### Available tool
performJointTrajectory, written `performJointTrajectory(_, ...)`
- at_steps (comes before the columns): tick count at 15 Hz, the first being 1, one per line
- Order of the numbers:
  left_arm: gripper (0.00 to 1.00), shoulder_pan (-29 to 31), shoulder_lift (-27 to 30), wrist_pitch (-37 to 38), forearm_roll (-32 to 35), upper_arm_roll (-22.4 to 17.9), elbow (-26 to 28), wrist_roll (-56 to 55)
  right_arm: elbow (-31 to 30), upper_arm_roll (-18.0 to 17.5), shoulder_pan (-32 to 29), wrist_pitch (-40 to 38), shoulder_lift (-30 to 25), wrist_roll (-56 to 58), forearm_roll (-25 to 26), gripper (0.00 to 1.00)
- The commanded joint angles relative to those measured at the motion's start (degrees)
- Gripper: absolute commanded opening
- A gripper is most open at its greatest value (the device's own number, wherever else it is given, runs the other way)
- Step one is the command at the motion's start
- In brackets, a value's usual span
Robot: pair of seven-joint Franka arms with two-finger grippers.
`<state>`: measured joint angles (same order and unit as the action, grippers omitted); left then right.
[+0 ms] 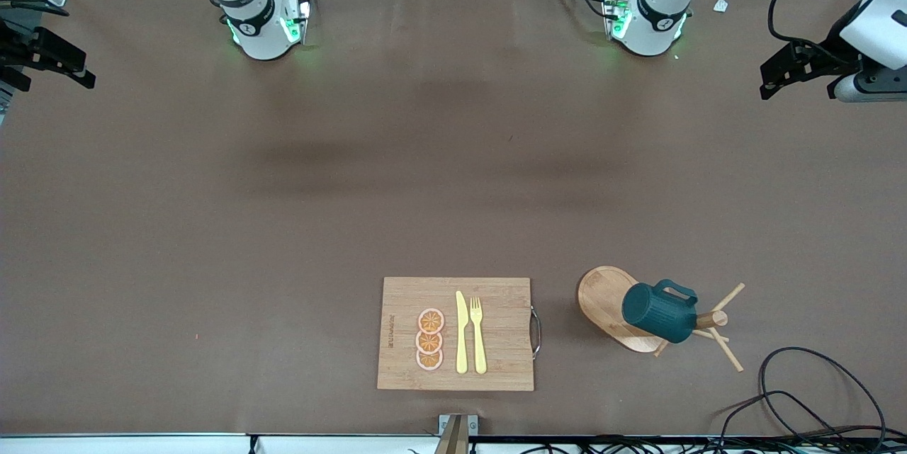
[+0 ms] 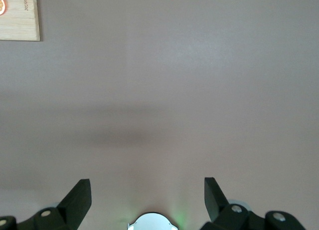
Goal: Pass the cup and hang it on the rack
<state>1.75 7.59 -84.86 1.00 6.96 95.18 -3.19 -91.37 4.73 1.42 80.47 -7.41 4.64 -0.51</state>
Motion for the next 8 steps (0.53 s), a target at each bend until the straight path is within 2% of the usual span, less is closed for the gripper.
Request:
performJointTrajectory(1, 1.0, -0.1, 1.2, 1.7, -0.6, 0.2, 0.0, 1.3, -1.7, 0.0, 0.3, 0.4, -1.6, 0.4, 0.8, 1.0)
performJointTrajectory(8, 1.0, 0.1, 0.6, 1.5, -3.0, 1.8, -0.8, 0.8, -1.7, -1.0, -0.9, 0.3, -1.6, 0.4, 0.8, 1.0)
